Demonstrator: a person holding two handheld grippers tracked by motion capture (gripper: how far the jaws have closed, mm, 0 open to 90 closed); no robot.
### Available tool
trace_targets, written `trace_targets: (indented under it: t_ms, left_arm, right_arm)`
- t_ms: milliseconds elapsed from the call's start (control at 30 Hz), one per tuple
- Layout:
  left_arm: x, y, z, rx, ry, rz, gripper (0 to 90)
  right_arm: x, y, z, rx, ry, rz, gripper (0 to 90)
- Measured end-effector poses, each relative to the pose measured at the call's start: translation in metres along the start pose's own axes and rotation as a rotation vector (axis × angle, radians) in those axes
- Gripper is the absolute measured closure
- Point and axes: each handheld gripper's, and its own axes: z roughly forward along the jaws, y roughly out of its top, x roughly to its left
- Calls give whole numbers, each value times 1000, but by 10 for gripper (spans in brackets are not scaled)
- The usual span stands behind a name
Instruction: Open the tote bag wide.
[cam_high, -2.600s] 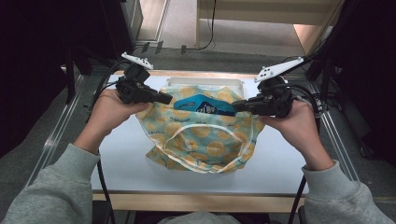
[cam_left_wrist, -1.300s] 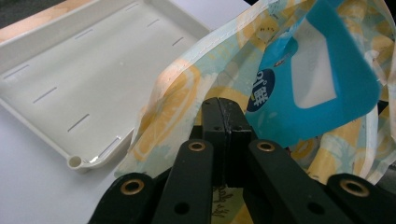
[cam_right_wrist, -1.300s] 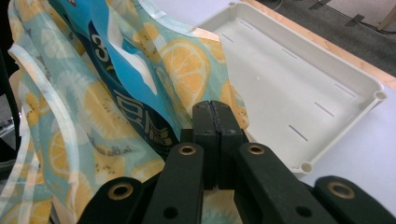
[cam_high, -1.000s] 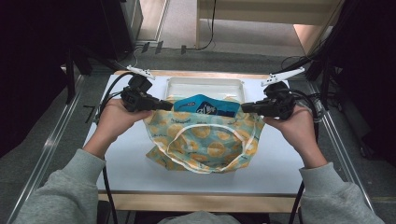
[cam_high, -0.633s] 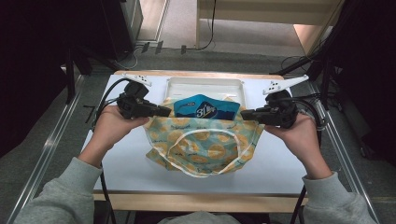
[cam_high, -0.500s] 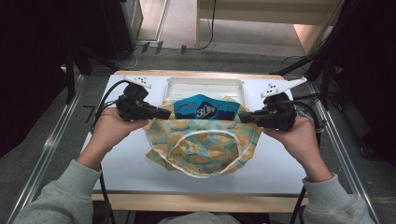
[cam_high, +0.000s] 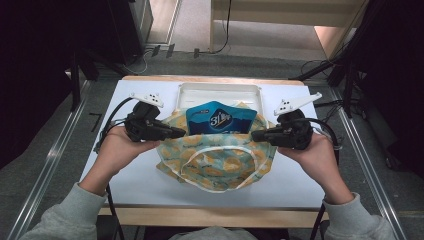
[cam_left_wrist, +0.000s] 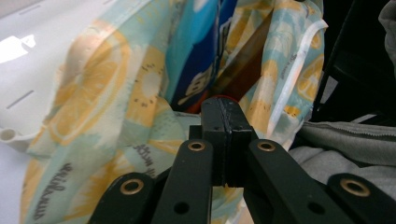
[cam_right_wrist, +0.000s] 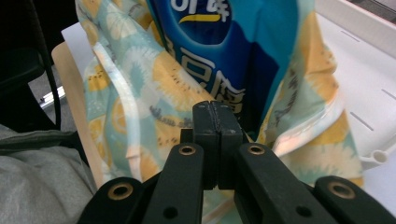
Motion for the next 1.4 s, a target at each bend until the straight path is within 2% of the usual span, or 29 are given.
trace_targets:
  t_ms: [200, 400, 733, 833, 967, 1133, 1400]
  left_arm:
    - [-4, -2, 2, -1, -10, 1, 900]
    - [-1, 6, 1, -21, -13, -20, 900]
    - [6, 10, 5, -6, -30, -35, 900]
    - [8, 7, 7, 4, -31, -37, 900]
    - [9, 3, 7, 14, -48, -44, 900]
    - [1, -3, 3, 18, -58, -23, 900]
    - [-10, -9, 4, -1, -85, -17, 900]
  right_arm:
    - [3, -1, -3, -20, -9, -12, 900]
    - [-7, 11, -6, -42, -43, -2, 900]
    - [-22, 18, -1, -18, -65, 20, 900]
    - [-26, 14, 7, 16, -58, 29, 900]
    - [-24, 7, 11, 33, -13, 47, 900]
    - [-14, 0, 4, 25, -8, 30, 900]
    - [2, -7, -1, 14, 7, 11, 900]
